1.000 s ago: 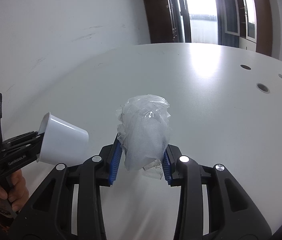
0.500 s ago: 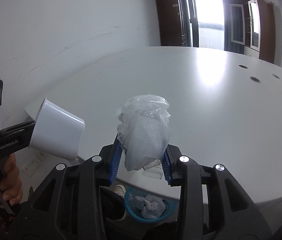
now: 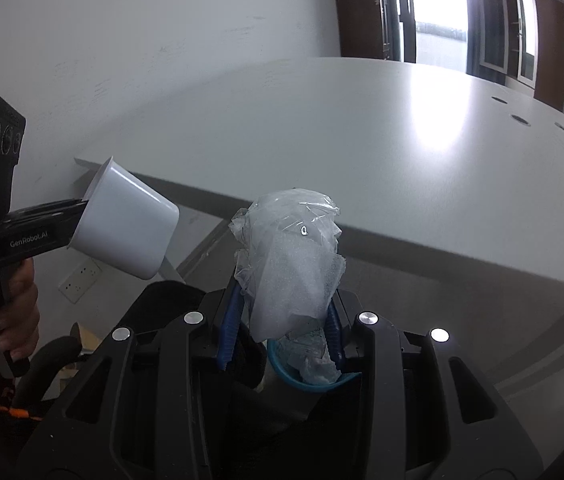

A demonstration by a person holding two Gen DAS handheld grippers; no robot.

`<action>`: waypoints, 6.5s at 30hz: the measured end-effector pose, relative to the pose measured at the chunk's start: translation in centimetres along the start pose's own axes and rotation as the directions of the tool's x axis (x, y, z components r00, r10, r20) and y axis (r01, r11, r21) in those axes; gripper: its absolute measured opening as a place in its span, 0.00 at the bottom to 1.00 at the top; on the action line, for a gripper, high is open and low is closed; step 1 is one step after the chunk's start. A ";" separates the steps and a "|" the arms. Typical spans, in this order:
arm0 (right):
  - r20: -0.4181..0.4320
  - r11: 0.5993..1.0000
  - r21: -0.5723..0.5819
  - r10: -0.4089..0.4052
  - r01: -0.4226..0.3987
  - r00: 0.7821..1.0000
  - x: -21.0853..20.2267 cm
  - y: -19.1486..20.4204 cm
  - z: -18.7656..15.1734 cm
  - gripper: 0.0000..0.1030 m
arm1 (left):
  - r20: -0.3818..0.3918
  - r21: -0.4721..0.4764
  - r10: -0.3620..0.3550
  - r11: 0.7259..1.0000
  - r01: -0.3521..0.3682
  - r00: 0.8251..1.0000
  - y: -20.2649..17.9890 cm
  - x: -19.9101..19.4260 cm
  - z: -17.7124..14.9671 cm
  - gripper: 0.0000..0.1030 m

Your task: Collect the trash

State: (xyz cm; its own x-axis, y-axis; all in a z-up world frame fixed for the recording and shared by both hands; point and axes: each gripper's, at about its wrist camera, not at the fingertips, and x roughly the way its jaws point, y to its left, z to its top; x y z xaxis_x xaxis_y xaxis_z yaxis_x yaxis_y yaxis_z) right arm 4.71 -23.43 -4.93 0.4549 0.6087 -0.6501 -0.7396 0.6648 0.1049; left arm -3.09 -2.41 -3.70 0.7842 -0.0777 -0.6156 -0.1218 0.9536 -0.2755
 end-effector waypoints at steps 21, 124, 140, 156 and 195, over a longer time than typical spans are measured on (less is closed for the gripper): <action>-0.283 0.993 0.111 -0.014 0.047 0.959 12.5 -2.6 -7.9 0.33 | -0.305 -0.202 0.003 0.977 -0.068 0.952 7.8 12.9 -7.8 0.07; -0.411 0.960 0.250 -0.011 0.125 0.911 22.1 -7.0 -10.2 0.69 | -0.443 -0.139 0.019 0.986 -0.090 0.896 7.7 21.7 -7.6 0.54; -0.362 0.968 0.222 -0.028 0.115 0.932 17.6 -6.6 -10.0 0.82 | -0.411 -0.089 0.006 0.995 -0.047 0.912 6.6 19.1 -7.0 0.76; -0.422 0.964 0.250 0.021 0.094 0.906 19.9 -7.9 -10.5 0.92 | -0.494 -0.088 0.013 0.994 -0.065 0.869 8.0 21.3 -7.2 0.94; -0.424 0.969 0.232 0.022 0.085 0.905 20.0 -7.3 -10.6 0.92 | -0.506 -0.045 0.044 0.996 -0.078 0.861 6.5 21.4 -7.8 0.94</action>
State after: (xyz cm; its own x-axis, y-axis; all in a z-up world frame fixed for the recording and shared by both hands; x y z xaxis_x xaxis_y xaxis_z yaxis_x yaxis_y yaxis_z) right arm 13.99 -20.73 -26.69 0.1850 0.3823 -0.9053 -0.5632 0.7962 0.2211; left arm 8.19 -0.12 -24.44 0.3621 -0.1719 -0.9161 -0.2093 0.9428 -0.2596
